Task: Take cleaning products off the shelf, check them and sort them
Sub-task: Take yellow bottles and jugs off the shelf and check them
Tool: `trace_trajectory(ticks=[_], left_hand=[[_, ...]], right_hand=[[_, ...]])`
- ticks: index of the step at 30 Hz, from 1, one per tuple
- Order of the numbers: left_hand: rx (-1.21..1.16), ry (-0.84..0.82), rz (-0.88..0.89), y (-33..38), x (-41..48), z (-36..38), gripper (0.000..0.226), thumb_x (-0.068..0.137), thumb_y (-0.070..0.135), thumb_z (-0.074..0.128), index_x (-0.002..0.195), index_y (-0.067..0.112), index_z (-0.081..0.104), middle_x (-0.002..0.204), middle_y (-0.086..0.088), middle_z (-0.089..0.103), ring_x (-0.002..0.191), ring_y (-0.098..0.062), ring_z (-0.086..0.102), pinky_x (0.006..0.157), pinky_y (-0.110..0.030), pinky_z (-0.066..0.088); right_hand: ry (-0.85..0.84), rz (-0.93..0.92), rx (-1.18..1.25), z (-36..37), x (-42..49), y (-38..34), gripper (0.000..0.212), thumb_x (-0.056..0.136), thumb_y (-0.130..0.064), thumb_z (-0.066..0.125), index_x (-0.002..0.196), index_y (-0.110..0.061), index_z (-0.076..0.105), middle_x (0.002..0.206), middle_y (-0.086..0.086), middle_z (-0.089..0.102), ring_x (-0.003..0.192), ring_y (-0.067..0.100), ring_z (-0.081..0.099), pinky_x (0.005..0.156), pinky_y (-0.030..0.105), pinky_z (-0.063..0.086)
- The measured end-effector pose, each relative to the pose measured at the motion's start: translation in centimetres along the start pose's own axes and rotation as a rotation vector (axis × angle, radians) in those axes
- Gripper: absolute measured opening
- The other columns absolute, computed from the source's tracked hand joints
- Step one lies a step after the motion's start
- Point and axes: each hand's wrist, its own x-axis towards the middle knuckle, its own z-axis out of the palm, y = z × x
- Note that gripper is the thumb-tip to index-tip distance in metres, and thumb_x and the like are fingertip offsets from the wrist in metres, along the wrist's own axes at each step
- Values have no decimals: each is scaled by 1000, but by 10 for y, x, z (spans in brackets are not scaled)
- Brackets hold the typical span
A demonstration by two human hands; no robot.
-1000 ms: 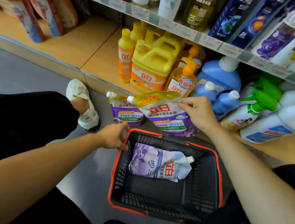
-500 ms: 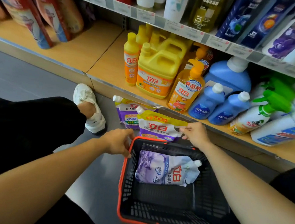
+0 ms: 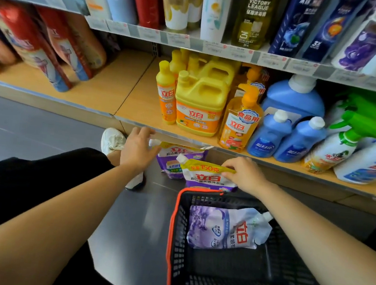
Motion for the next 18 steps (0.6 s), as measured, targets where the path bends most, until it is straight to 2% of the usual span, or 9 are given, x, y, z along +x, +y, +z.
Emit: trace_trajectory(ticks=[2,4,7,10,12,13,15,17,18], left_hand=[[-38,-27,-16,-8,16,1,52,88,32,76,133,16,57,130,-6,55,116,-24,58,96,-43,52],[-178,18,-66,-8,36,-3,53,89,35,75,134,18,54,130,-2,57,115,-22,59,97,-47,53],[-367,45,-121,6,74,-11,69,89,39,75,147,18,43,140,-3,55,122,-23,57,99,-44,51],[-522,-22,-104,23,113,-15,94,87,41,78,160,21,21,157,-2,41,134,-20,46,104,-40,46],[-633,-73,-60,31,135,-16,97,88,32,79,161,21,16,159,-3,40,139,-19,43,106,-38,45],[-652,-87,-30,35,144,-16,91,88,26,79,159,19,22,152,-3,48,135,-17,49,103,-36,48],[-574,-53,17,39,155,-15,68,87,22,79,146,14,46,122,9,65,111,-1,63,86,-22,57],[-504,5,45,40,155,-15,52,85,24,82,129,13,57,102,18,64,90,8,63,68,-10,53],[-494,21,48,39,151,-16,48,85,26,82,124,15,57,100,19,63,87,8,62,65,-9,51]], right_hand=[[-1,-7,0,0,4,-5,19,92,-34,69,110,-28,74,103,-8,74,95,13,66,85,40,56],[11,-15,6,1,9,-12,20,92,-35,70,110,-29,74,103,-8,74,96,13,66,85,41,56],[18,-30,20,2,14,-20,17,92,-33,70,107,-28,75,102,-7,74,96,13,66,83,38,55],[26,-22,21,4,17,-22,15,94,-31,67,106,-27,76,100,-6,75,93,14,67,81,37,54],[37,-8,33,4,17,-21,15,94,-31,67,105,-27,77,101,-7,75,94,14,66,82,38,55],[41,1,46,4,17,-21,15,94,-31,67,104,-27,77,101,-7,75,94,14,66,82,39,55],[38,8,61,5,17,-20,14,93,-31,68,104,-27,77,101,-8,75,94,13,67,83,39,55],[21,19,79,6,18,-18,15,91,-32,70,104,-28,77,101,-8,75,96,13,68,84,39,56],[4,24,104,5,17,-18,19,89,-35,72,107,-28,76,103,-8,75,97,12,68,86,39,56]])
